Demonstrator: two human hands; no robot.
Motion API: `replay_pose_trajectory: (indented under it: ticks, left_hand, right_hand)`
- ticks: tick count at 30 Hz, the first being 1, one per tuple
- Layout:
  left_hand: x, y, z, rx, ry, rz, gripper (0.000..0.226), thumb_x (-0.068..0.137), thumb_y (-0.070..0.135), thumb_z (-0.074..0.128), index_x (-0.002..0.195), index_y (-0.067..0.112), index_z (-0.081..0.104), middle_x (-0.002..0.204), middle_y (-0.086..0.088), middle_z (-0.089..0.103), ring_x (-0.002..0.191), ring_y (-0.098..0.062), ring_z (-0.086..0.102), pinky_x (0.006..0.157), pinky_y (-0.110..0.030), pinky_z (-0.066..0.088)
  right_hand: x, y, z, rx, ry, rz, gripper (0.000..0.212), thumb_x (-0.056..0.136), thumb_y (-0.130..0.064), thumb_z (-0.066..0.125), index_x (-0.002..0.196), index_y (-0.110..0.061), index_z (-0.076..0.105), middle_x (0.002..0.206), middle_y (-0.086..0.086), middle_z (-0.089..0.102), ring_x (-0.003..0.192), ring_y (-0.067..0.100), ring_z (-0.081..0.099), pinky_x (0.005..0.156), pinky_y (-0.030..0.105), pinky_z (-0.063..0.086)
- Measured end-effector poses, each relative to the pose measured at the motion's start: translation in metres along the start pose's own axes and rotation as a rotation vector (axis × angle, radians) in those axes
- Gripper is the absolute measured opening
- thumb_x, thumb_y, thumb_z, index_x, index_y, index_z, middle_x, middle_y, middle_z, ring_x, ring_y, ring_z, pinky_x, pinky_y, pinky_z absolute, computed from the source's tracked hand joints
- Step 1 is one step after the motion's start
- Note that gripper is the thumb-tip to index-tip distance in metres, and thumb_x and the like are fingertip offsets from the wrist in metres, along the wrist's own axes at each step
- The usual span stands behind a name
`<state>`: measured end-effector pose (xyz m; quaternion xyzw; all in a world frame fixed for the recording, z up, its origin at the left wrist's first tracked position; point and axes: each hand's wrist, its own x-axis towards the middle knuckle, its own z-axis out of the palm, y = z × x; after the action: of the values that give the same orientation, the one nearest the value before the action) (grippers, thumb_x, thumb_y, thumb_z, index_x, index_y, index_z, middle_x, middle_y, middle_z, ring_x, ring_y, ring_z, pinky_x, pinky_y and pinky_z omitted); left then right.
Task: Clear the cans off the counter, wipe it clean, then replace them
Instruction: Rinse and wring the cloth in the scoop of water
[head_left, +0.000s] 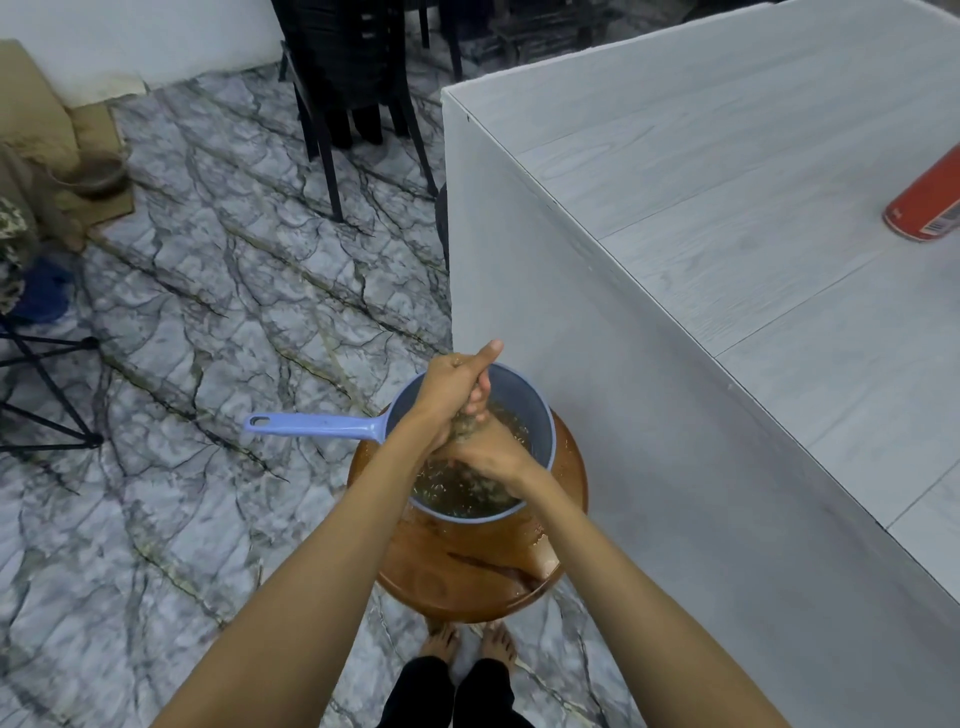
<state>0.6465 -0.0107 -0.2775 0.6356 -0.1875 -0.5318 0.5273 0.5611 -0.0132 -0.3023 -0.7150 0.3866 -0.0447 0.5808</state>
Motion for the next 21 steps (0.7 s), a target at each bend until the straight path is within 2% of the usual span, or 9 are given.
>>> replay_pose_trajectory:
  ticks: [2,4,7,10,11,13,16,19,21]
  left_hand:
    - [0.001,-0.003,0.003,0.046,0.084,0.029,0.054,0.086,0.035,0.062,0.039,0.015,0.043,0.028,0.003,0.033,0.025,-0.010,0.028,0.035,-0.017,0.028]
    - [0.002,-0.007,0.005,0.086,0.154,0.044,0.053,0.089,0.033,0.058,0.043,0.012,0.042,0.028,0.004,0.034,0.023,-0.010,0.029,0.033,-0.015,0.028]
    - [0.004,-0.012,0.006,0.158,0.264,0.024,0.055,0.093,0.036,0.050,0.044,0.011,0.042,0.030,0.003,0.037,0.023,-0.010,0.030,0.034,-0.017,0.030]
    - [0.007,-0.013,0.010,0.200,0.397,0.010,0.057,0.095,0.035,0.043,0.044,0.010,0.045,0.035,0.000,0.043,0.022,-0.010,0.036,0.032,-0.014,0.032]
    - [0.007,-0.012,0.012,0.202,0.435,0.016,0.058,0.096,0.034,0.041,0.044,0.010,0.046,0.039,-0.002,0.046,0.026,-0.012,0.041,0.037,-0.016,0.036]
    - [0.007,-0.009,0.014,0.174,0.490,0.037,0.058,0.097,0.032,0.037,0.044,0.010,0.048,0.046,-0.005,0.051,0.043,-0.023,0.052,0.056,-0.027,0.048]
    - [0.006,-0.007,0.018,0.155,0.542,0.039,0.056,0.098,0.031,0.034,0.054,0.004,0.054,0.070,-0.022,0.065,0.077,-0.039,0.064,0.081,-0.043,0.053]
    - [0.005,-0.007,0.020,0.209,0.564,0.034,0.052,0.098,0.032,0.032,0.067,0.002,0.060,0.090,-0.029,0.067,0.087,-0.042,0.063,0.084,-0.049,0.051]
    - [0.006,-0.006,0.019,0.233,0.557,0.039,0.054,0.098,0.032,0.031,0.059,0.005,0.057,0.091,-0.029,0.067,0.089,-0.043,0.063,0.085,-0.050,0.051]
  right_hand:
    - [0.001,0.003,0.005,-0.087,0.054,0.043,0.011,0.078,-0.021,0.066,0.081,-0.010,0.064,0.081,0.002,0.066,0.076,0.013,0.060,0.074,0.026,0.048]
    - [0.000,0.004,0.009,-0.105,0.089,0.111,0.014,0.080,-0.020,0.062,0.067,-0.018,0.056,0.066,-0.004,0.058,0.062,0.010,0.055,0.061,0.023,0.044]
    - [-0.001,0.004,0.014,-0.141,0.126,0.160,0.012,0.083,-0.018,0.056,0.073,-0.013,0.058,0.078,0.009,0.065,0.072,0.025,0.061,0.067,0.033,0.051]
    - [-0.002,0.003,0.015,-0.224,0.169,0.156,0.019,0.088,-0.023,0.049,0.079,-0.010,0.060,0.088,0.016,0.069,0.072,0.028,0.061,0.065,0.035,0.049]
    - [-0.002,0.003,0.015,-0.236,0.194,0.166,0.019,0.087,-0.023,0.049,0.080,-0.010,0.061,0.090,0.016,0.069,0.075,0.030,0.062,0.066,0.036,0.050]
    - [0.000,0.003,0.014,-0.272,0.243,0.205,0.018,0.086,-0.021,0.051,0.085,-0.008,0.063,0.092,0.015,0.070,0.084,0.032,0.065,0.071,0.039,0.053]
    - [-0.002,0.001,0.014,-0.329,0.310,0.220,0.018,0.086,-0.017,0.052,0.086,-0.005,0.066,0.092,0.016,0.070,0.085,0.033,0.065,0.073,0.039,0.054]
    - [-0.006,0.001,0.016,-0.354,0.347,0.170,0.020,0.087,-0.018,0.051,0.090,-0.005,0.066,0.092,0.016,0.070,0.086,0.033,0.065,0.075,0.042,0.055]
    - [-0.005,0.002,0.016,-0.373,0.350,0.158,0.022,0.087,-0.020,0.051,0.089,-0.005,0.066,0.091,0.016,0.069,0.085,0.033,0.065,0.071,0.039,0.054]
